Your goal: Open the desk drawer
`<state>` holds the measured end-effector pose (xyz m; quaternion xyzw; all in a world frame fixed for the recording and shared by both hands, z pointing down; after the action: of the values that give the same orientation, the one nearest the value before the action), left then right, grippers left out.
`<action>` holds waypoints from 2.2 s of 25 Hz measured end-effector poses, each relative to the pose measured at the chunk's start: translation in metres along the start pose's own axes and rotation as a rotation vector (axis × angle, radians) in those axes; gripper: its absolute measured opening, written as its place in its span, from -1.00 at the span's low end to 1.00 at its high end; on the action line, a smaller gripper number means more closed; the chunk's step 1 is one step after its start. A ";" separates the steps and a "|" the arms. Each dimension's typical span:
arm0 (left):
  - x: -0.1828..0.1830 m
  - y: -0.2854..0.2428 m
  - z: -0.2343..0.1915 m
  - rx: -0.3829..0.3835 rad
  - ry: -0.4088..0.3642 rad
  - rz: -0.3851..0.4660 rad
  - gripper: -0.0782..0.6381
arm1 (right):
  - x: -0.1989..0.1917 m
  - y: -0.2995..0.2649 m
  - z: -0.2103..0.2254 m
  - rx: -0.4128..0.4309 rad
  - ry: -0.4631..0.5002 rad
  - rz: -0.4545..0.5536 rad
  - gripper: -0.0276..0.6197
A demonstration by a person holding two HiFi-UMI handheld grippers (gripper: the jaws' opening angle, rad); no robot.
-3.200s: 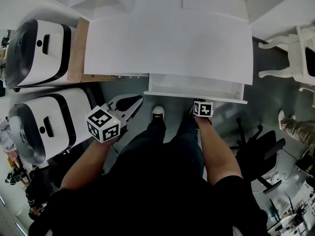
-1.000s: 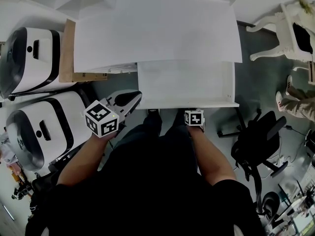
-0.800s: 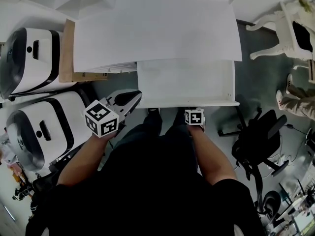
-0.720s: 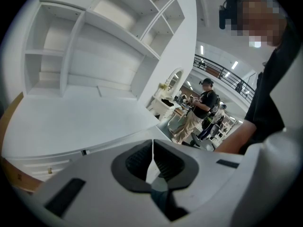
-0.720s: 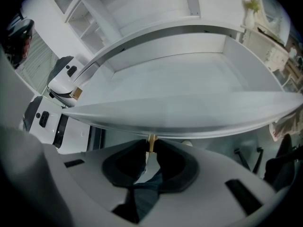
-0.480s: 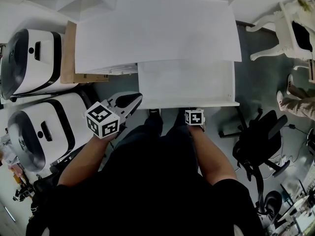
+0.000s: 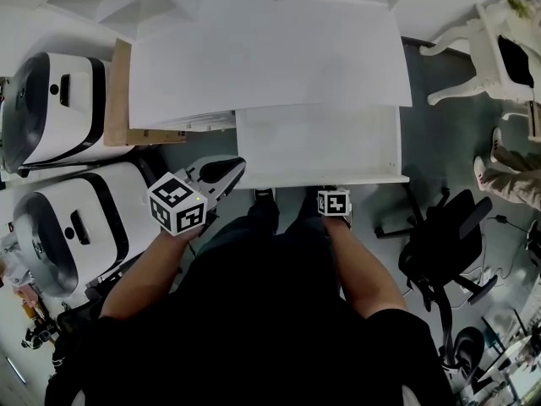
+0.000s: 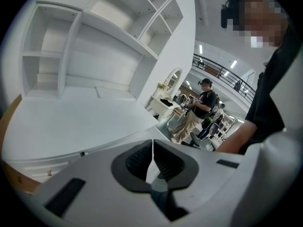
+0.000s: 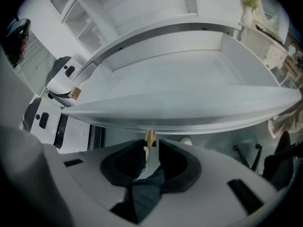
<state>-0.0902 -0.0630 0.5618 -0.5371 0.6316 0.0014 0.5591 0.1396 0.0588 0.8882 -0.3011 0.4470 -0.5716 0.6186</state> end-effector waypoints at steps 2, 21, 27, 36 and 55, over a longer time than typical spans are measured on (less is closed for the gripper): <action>0.004 0.000 -0.001 0.001 0.002 0.009 -0.73 | 0.000 0.005 0.001 0.004 0.013 -0.007 -0.57; 0.065 0.016 -0.018 -0.009 -0.018 0.174 -0.73 | 0.022 0.119 0.023 -0.089 0.028 0.107 -0.63; 0.084 0.017 -0.017 -0.015 -0.042 0.203 -0.73 | 0.062 0.158 0.024 -0.083 0.000 0.254 -0.63; 0.107 0.008 0.002 -0.040 -0.077 0.224 -0.73 | 0.133 0.217 0.017 -0.048 -0.030 0.467 -0.63; 0.119 0.005 0.014 -0.039 -0.086 0.243 -0.73 | 0.197 0.332 -0.029 -0.030 0.151 0.712 -0.63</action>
<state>-0.0598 -0.1324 0.4693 -0.4669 0.6672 0.1042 0.5709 0.2485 -0.0744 0.5414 -0.0928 0.5767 -0.3345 0.7395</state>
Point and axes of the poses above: the fingertips, and each gripper's own axes: y backward along the fingers, z to its right, x out of its top, the point moved 3 cm from there along y, backward along the fingers, and after that the axes turned 9 degrees about x, right-handed, at the moved point
